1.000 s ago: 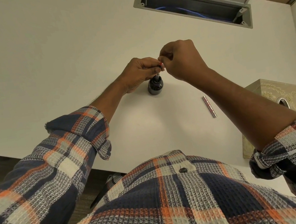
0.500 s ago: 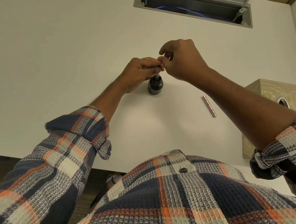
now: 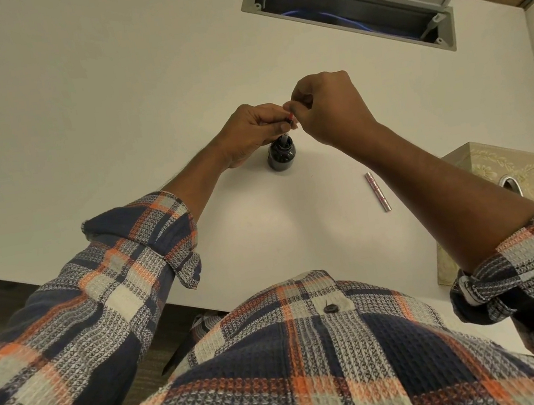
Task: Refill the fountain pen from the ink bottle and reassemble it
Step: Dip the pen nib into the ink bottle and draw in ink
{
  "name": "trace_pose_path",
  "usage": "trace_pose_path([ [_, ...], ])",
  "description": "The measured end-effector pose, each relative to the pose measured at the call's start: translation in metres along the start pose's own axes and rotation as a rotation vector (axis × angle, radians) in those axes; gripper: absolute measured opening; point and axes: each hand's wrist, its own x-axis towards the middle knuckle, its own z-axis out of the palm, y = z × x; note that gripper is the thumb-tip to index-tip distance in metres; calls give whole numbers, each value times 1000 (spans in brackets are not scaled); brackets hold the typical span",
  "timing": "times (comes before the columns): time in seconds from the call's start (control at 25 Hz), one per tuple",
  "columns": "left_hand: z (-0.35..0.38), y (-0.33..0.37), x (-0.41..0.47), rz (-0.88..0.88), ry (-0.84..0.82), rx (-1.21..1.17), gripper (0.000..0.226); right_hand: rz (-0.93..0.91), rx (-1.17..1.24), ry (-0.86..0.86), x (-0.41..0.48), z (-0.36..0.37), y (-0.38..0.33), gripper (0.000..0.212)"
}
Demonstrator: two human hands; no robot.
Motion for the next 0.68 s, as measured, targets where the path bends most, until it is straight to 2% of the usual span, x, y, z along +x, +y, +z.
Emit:
trace_pose_path([
  [0.4,-2,-1,1,-7,9,15,27,5,-19,-26,-3,-2,-4,17],
  [0.68,0,1,0,-6,-1,8,17,14,-31,1,-2,-1,-1,18],
])
